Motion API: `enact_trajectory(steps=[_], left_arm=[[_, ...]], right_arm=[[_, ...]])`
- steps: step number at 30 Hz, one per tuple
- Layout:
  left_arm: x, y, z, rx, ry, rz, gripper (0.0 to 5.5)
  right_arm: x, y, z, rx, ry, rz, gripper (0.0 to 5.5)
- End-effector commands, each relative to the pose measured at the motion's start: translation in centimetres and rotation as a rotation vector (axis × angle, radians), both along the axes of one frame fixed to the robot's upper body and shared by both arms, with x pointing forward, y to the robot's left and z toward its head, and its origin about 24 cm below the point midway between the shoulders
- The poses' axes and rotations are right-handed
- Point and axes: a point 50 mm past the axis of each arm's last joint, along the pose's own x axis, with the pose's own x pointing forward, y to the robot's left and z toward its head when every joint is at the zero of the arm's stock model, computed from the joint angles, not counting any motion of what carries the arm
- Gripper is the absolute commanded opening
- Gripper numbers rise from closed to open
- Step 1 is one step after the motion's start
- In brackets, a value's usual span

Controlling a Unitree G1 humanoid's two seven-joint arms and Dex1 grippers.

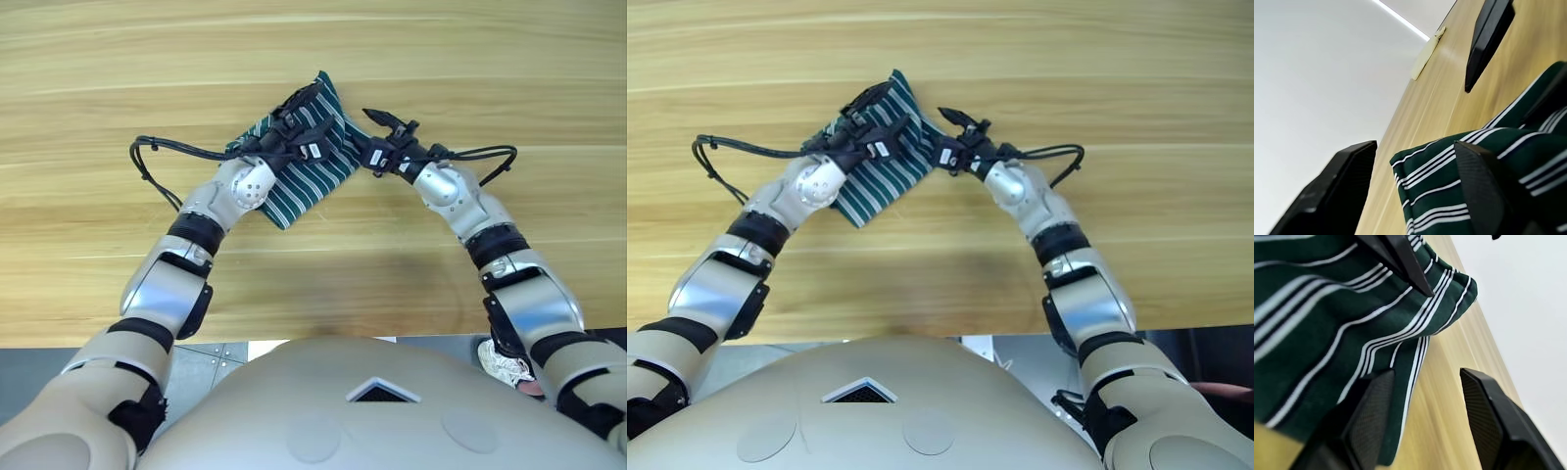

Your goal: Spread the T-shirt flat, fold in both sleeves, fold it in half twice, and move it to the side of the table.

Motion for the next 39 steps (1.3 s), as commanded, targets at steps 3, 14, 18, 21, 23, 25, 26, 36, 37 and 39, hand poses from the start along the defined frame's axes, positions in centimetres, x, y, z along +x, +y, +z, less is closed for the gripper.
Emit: enact_trajectory(steps=[3, 14, 18, 21, 23, 25, 26, 36, 37, 39], left_arm=[[1.0, 1.0, 0.1, 0.057, -0.003, 0.055, 2.93], [2.4, 4.9, -1.3, 0.161, 0.076, 0.265, 2.93], [2.3, 5.4, -1.9, 0.184, 0.101, 0.279, 2.93], [2.1, 5.2, -2.0, 0.164, 0.103, 0.263, 2.93], [2.1, 4.4, -1.1, 0.084, 0.046, 0.224, 2.93], [2.3, 3.9, 0.3, -0.013, -0.033, 0.195, 2.93], [2.3, 3.8, 1.1, -0.056, -0.073, 0.179, 2.93], [2.2, 6.9, 8.9, -0.449, -0.435, 0.231, 2.93], [2.0, 7.4, 9.4, -0.475, -0.456, 0.257, 2.93], [1.4, 8.7, 10.3, -0.557, -0.504, 0.318, 2.93]], right_arm=[[-2.2, -0.5, -2.0, -0.067, 0.097, 0.068, 2.48], [-2.7, -1.2, -2.3, -0.074, 0.119, 0.049, 2.48], [-2.6, -1.2, -2.3, -0.076, 0.117, 0.042, 2.48], [-2.3, -1.1, -2.0, -0.052, 0.092, 0.027, 2.48], [-2.1, -0.3, -0.5, 0.057, 0.018, 0.04, 2.48], [-1.9, 0.7, 2.3, 0.249, -0.106, 0.041, 2.48], [-1.9, 1.0, 3.9, 0.354, -0.15, 0.031, 2.48], [-5.2, 5.8, 6.2, 0.585, 0.006, 0.086, 2.48], [-5.1, 6.6, 5.3, 0.568, 0.061, 0.088, 2.48], [-4.3, 8.0, 3.6, 0.529, 0.142, 0.089, 2.48]])
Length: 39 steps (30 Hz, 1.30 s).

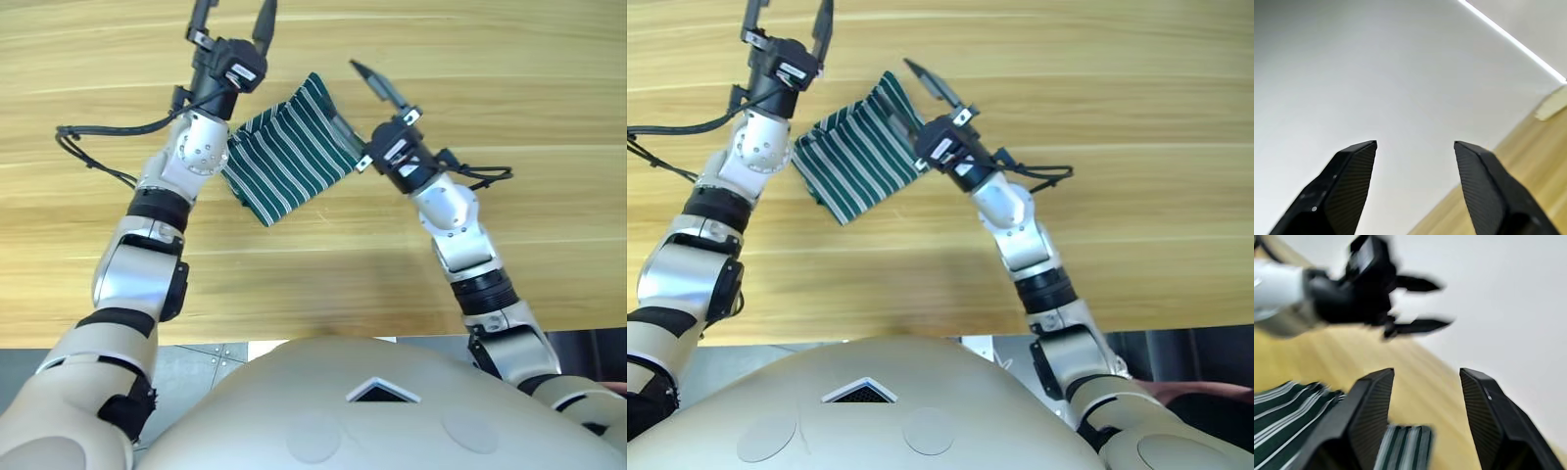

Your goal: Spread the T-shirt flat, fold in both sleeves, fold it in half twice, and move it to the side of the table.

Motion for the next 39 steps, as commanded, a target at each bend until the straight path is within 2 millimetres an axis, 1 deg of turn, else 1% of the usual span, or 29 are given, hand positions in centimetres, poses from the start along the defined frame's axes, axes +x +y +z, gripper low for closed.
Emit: enact_trajectory(steps=[1, 3, 5, 8, 10, 11, 13, 16, 18, 19, 21, 22, 23, 24, 26, 27, 28, 30, 32, 36, 39], left_arm=[[-1.4, 3.2, 1.8, -0.188, -0.081, 0.116, 2.93], [-2.7, 4.5, 2.4, -0.29, -0.127, 0.158, 2.93], [-3.7, 5.4, 2.6, -0.359, -0.142, 0.185, 2.93], [-5.3, 6.3, 2.8, -0.419, -0.156, 0.208, 2.93], [-5.9, 6.3, 2.9, -0.428, -0.148, 0.205, 2.93], [-6.1, 6.3, 2.9, -0.433, -0.14, 0.207, 2.93], [-6.4, 6.6, 2.7, -0.456, -0.123, 0.222, 2.93], [-6.7, 7.1, 2.2, -0.478, -0.098, 0.242, 2.93], [-6.8, 7.1, 1.8, -0.481, -0.082, 0.247, 2.93], [-6.9, 7.1, 1.6, -0.483, -0.071, 0.252, 2.93], [-7.1, 7.1, 1.0, -0.484, -0.051, 0.262, 2.93], [-7.2, 7.2, 0.7, -0.482, -0.044, 0.269, 2.93], [-7.3, 7.3, 0.5, -0.48, -0.04, 0.274, 2.93], [-7.4, 7.3, 0.3, -0.479, -0.035, 0.276, 2.93], [-7.5, 7.2, 0.0, -0.491, -0.023, 0.28, 2.93], [-7.6, 7.2, -0.2, -0.494, -0.018, 0.285, 2.93], [-7.7, 7.3, -0.4, -0.494, -0.014, 0.293, 2.93], [-8.0, 7.5, -0.7, -0.49, -0.006, 0.307, 2.93], [-8.3, 7.9, -0.9, -0.487, 0.003, 0.319, 2.93], [-8.5, 8.3, -1.4, -0.484, 0.017, 0.35, 2.93], [-8.7, 8.5, -1.7, -0.478, 0.027, 0.361, 2.93]], right_arm=[[2.0, 2.7, -3.3, -0.083, 0.181, 0.033, 2.48], [4.0, 3.4, -4.4, -0.125, 0.279, 0.002, 2.48], [5.8, 3.2, -5.2, -0.171, 0.362, -0.041, 2.48], [8.1, 1.6, -6.3, -0.153, 0.6, -0.17, 2.48], [8.8, 0.1, -6.8, -0.04, 0.763, -0.276, 2.48], [9.0, -0.6, -7.0, 0.003, 0.817, -0.321, 2.48], [9.4, -2.4, -7.4, 0.073, 0.892, -0.451, 2.48], [10.0, -5.6, -7.5, 0.16, 0.926, -0.666, 2.48], [10.5, -9.2, -7.0, 0.219, 0.891, -0.865, 2.48], [10.6, -12.5, -6.3, 0.268, 0.836, -1.034, 2.48], [10.0, -18.8, -5.0, 0.375, 0.735, -1.357, 2.48], [9.2, -21.4, -4.4, 0.432, 0.698, -1.496, 2.48], [8.5, -23.2, -4.2, 0.481, 0.68, -1.595, 2.48], [7.4, -25.1, -4.2, 0.535, 0.663, -1.713, 2.48], [4.3, -28.6, -4.9, 0.647, 0.655, -1.956, 2.48], [3.0, -29.7, -5.2, 0.682, 0.651, -2.044, 2.48], [1.6, -30.7, -5.6, 0.712, 0.65, -2.126, 2.48], [-0.3, -31.9, -6.1, 0.739, 0.633, -2.241, 2.48], [-1.6, -32.8, -6.3, 0.762, 0.618, -2.315, 2.48], [-2.8, -33.7, -6.1, 0.817, 0.583, -2.399, 2.48], [-3.0, -33.9, -5.9, 0.85, 0.554, -2.433, 2.48]])
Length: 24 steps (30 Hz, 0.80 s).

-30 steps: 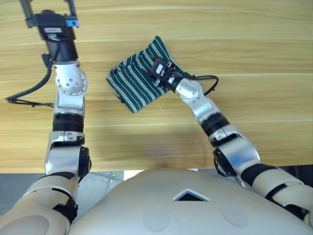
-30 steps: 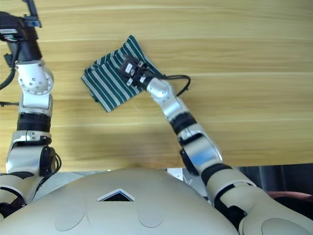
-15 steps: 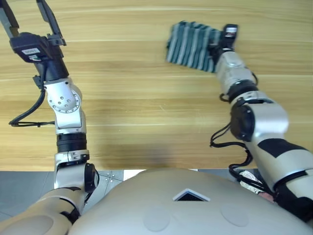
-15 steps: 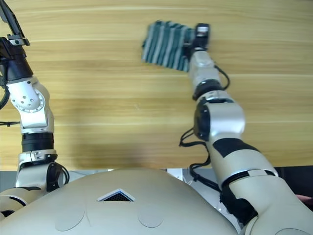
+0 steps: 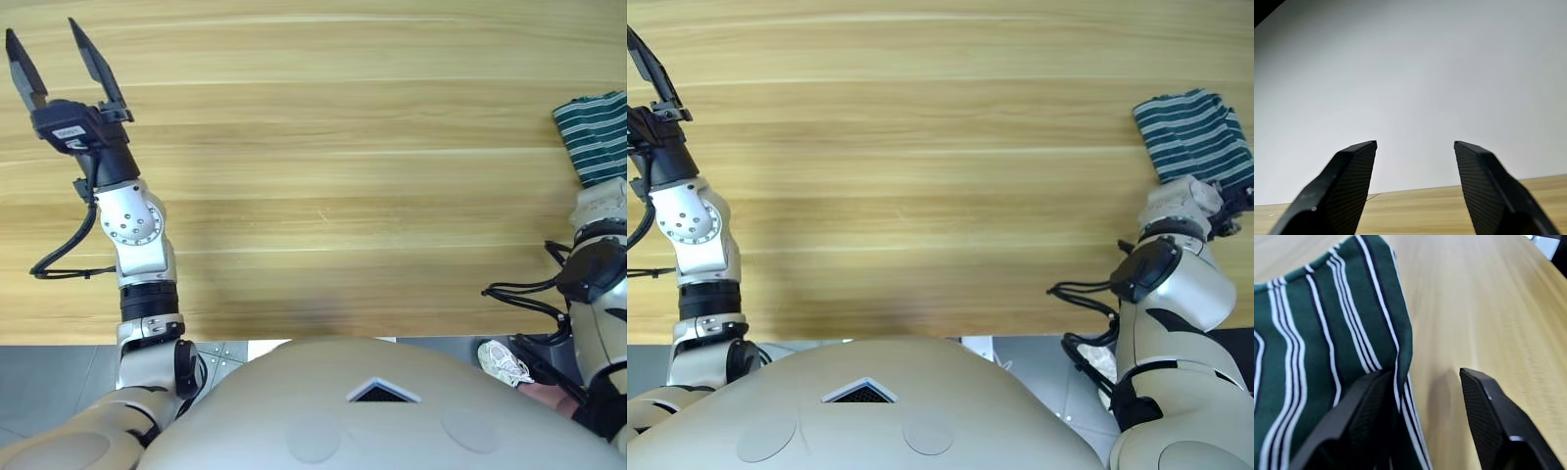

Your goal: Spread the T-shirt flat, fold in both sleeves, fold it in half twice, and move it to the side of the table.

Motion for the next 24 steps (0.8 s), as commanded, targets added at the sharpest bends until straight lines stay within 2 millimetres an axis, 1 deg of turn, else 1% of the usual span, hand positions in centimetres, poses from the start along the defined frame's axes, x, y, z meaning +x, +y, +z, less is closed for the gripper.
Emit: enact_trajectory(steps=[1, 3, 6, 7, 9, 10, 11, 12, 13, 14, 15, 16, 17, 18, 19, 21, 22, 24], left_arm=[[-0.2, 0.2, -0.8, 0.008, 0.039, 0.017, 2.93], [-0.1, 0.2, -0.9, 0.011, 0.043, 0.015, 2.93], [0.3, -0.2, -1.2, 0.017, 0.058, -0.008, 2.93], [0.6, -0.5, -1.3, 0.015, 0.067, -0.024, 2.93], [1.6, -1.7, -1.9, -0.026, 0.103, -0.089, 2.93], [2.3, -2.8, -2.4, -0.056, 0.136, -0.134, 2.93], [3.1, -3.9, -3.1, -0.103, 0.186, -0.182, 2.93], [3.7, -4.9, -3.8, -0.143, 0.242, -0.229, 2.93], [4.4, -5.9, -4.7, -0.239, 0.309, -0.298, 2.93], [5.2, -6.8, -5.7, -0.336, 0.377, -0.347, 2.93], [5.8, -7.7, -6.5, -0.405, 0.442, -0.394, 2.93], [6.2, -8.3, -7.0, -0.434, 0.478, -0.426, 2.93], [6.3, -8.7, -7.2, -0.407, 0.497, -0.441, 2.93], [6.1, -9.1, -7.3, -0.332, 0.499, -0.442, 2.93], [5.8, -9.4, -7.6, -0.268, 0.502, -0.445, 2.93], [4.9, -10.1, -8.4, -0.21, 0.51, -0.46, 2.93], [4.3, -10.3, -8.8, -0.186, 0.51, -0.472, 3.12], [3.3, -10.3, -9.6, -0.173, 0.52, -0.472, 3.44]], right_arm=[[-1.2, -0.1, -0.6, 0.029, -0.003, -0.101, 2.48], [-0.9, -0.3, -0.1, -0.008, -0.041, -0.111, 2.48], [0.5, -0.1, 1.4, -0.118, -0.108, -0.064, 2.48], [1.1, 0.1, 1.9, -0.159, -0.137, -0.044, 2.48], [3.5, 1.6, 3.3, -0.256, -0.195, 0.112, 2.48], [5.7, 3.5, 4.0, -0.327, -0.244, 0.287, 2.48], [7.8, 6.1, 4.7, -0.395, -0.284, 0.467, 2.48], [9.4, 8.5, 5.0, -0.441, -0.311, 0.626, 2.48], [10.7, 11.5, 5.0, -0.482, -0.328, 0.796, 2.48], [11.7, 15.1, 4.8, -0.544, -0.322, 0.996, 2.48], [12.1, 19.1, 4.2, -0.593, -0.341, 1.197, 2.48], [11.9, 22.1, 3.8, -0.638, -0.355, 1.345, 2.48], [11.3, 24.3, 3.3, -0.683, -0.366, 1.446, 2.48], [10.6, 25.6, 2.5, -0.697, -0.364, 1.498, 2.48], [9.9, 26.3, 1.5, -0.664, -0.349, 1.524, 2.48], [8.2, 26.9, -1.0, -0.556, -0.302, 1.553, 2.48], [7.5, 27.2, -1.4, -0.531, -0.306, 1.568, 2.48], [6.7, 27.6, -1.3, -0.548, -0.33, 1.597, 2.48]])
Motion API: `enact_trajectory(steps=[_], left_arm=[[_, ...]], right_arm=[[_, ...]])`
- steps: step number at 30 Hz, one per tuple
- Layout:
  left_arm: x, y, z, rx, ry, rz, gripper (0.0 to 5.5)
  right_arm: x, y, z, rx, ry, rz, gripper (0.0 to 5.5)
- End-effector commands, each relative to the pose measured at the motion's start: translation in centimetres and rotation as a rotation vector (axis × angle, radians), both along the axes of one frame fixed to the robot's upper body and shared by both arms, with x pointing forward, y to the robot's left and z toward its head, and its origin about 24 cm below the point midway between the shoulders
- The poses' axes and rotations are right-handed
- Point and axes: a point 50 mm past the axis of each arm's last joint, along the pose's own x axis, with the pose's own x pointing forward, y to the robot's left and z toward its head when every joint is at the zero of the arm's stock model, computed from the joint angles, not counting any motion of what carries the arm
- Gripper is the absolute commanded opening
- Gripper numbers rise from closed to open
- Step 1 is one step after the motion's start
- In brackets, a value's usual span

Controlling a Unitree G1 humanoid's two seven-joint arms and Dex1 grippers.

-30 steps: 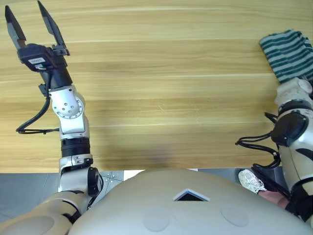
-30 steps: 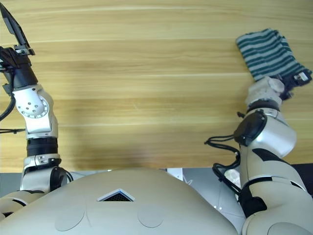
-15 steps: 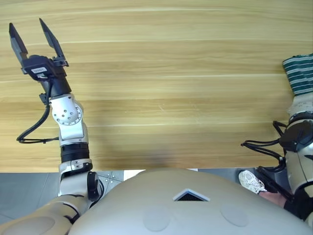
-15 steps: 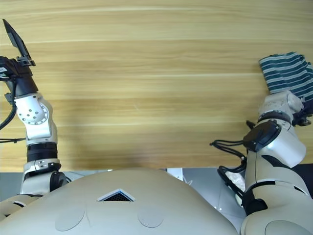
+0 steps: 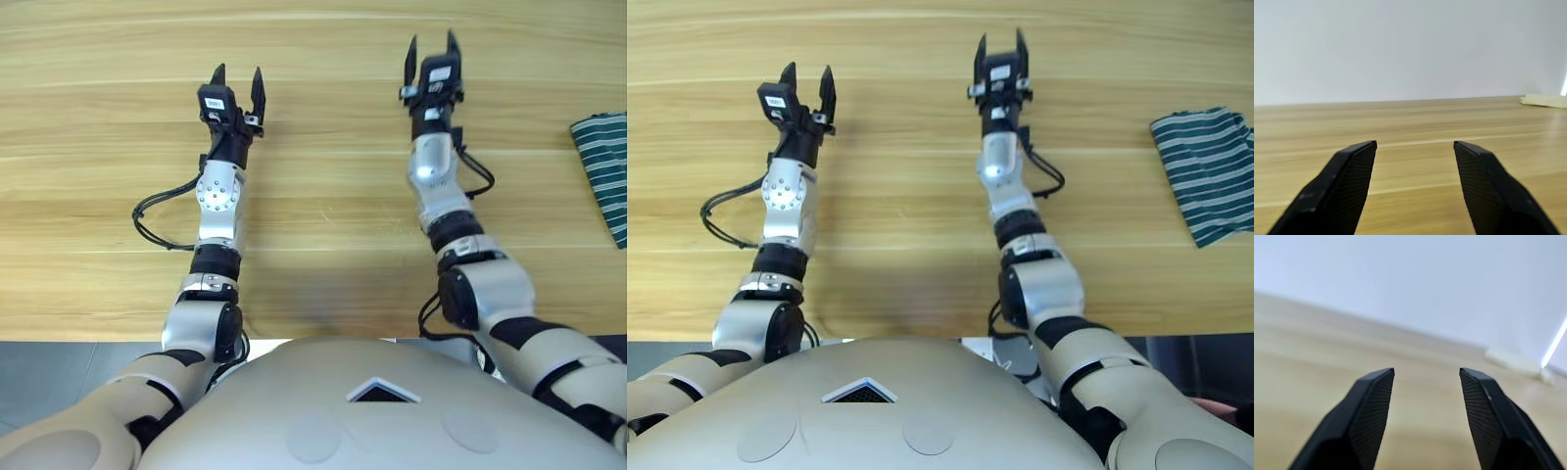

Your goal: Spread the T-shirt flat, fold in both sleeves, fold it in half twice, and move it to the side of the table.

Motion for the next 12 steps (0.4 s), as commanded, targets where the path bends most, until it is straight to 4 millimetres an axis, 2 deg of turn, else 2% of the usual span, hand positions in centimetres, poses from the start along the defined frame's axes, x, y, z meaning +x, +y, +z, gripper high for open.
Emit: enact_trajectory(steps=[1, 4, 7, 10, 12], left_arm=[[-1.9, -0.2, -1.7, 0.021, 0.026, -0.005, 3.63], [-2.5, 0.7, -1.5, 0.015, -0.007, 0.073, 4.14], [-3.0, 1.2, -1.5, -0.007, -0.013, 0.14, 4.18], [-3.6, 0.8, -1.5, -0.024, -0.022, 0.133, 4.18], [-4.1, 0.4, -1.3, -0.026, -0.034, 0.127, 4.2]], right_arm=[[-1.4, 0.9, 0.0, 0.002, -0.014, 0.059, 2.48], [-2.7, 0.7, 0.0, -0.036, -0.033, 0.082, 2.48], [-3.5, 0.4, 0.2, -0.055, -0.043, 0.089, 2.48], [-4.4, 0.3, 0.4, -0.108, -0.061, 0.123, 2.48], [-5.0, 0.1, 0.6, -0.191, -0.085, 0.14, 2.78]])
